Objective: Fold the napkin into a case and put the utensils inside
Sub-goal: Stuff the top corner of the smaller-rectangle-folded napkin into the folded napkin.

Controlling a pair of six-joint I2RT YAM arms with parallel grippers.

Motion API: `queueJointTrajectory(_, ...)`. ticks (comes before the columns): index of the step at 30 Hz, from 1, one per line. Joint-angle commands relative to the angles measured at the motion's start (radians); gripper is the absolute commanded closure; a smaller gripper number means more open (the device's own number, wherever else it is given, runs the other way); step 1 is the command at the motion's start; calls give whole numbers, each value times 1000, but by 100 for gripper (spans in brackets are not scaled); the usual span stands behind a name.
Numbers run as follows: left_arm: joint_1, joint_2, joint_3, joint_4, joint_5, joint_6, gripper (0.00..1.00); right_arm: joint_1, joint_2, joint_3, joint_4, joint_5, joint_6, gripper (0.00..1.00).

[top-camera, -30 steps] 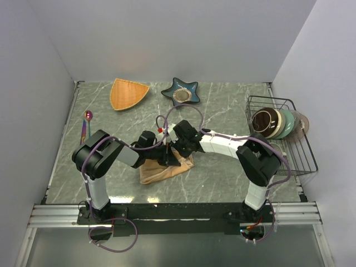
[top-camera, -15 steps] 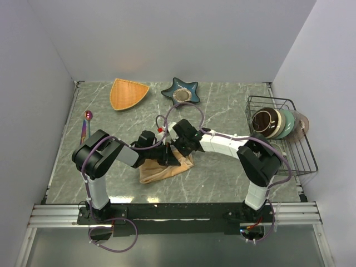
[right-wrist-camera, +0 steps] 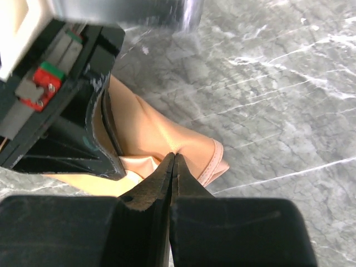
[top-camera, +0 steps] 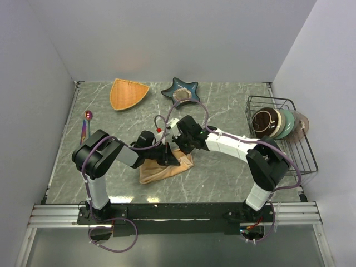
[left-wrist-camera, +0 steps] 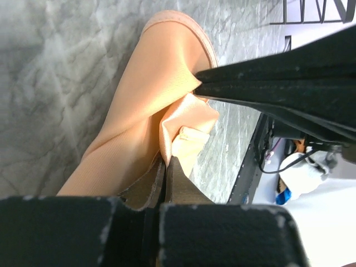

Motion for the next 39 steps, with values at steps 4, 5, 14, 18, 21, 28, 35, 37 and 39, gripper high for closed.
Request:
queueJointTrajectory(4,9,-67,-17,91,29,-110,99,-2,-15,-27,8,-14,-32,100)
queueJointTrajectory(5,9,-75,-17,95,33,-117,99,-4,-13,-29,10,-13,-33,100)
queueJointTrajectory(14,16,-80,0,38,26,-119,99,-4,-6,-29,19,-2,-43,100)
queueJointTrajectory(18,46,-41,-5,0,8,-101,99,-2,-23,-24,11,-5,-43,100)
queueJointTrajectory(21,74,-12,1,-31,-1,-87,99,-4,-38,-26,7,-5,-40,100)
queueJointTrajectory(28,80,12,20,-33,6,-97,99,-2,-72,-38,10,-20,-37,100)
queueJointTrajectory(35,39,-24,84,-2,40,-131,99,-2,-52,-32,11,-43,-37,100)
queueJointTrajectory(37,32,-17,101,9,42,-154,99,-2,-43,-29,10,-46,-43,100)
queueJointTrajectory(39,31,-12,129,-7,36,-151,99,-1,-40,-24,10,-49,-44,100)
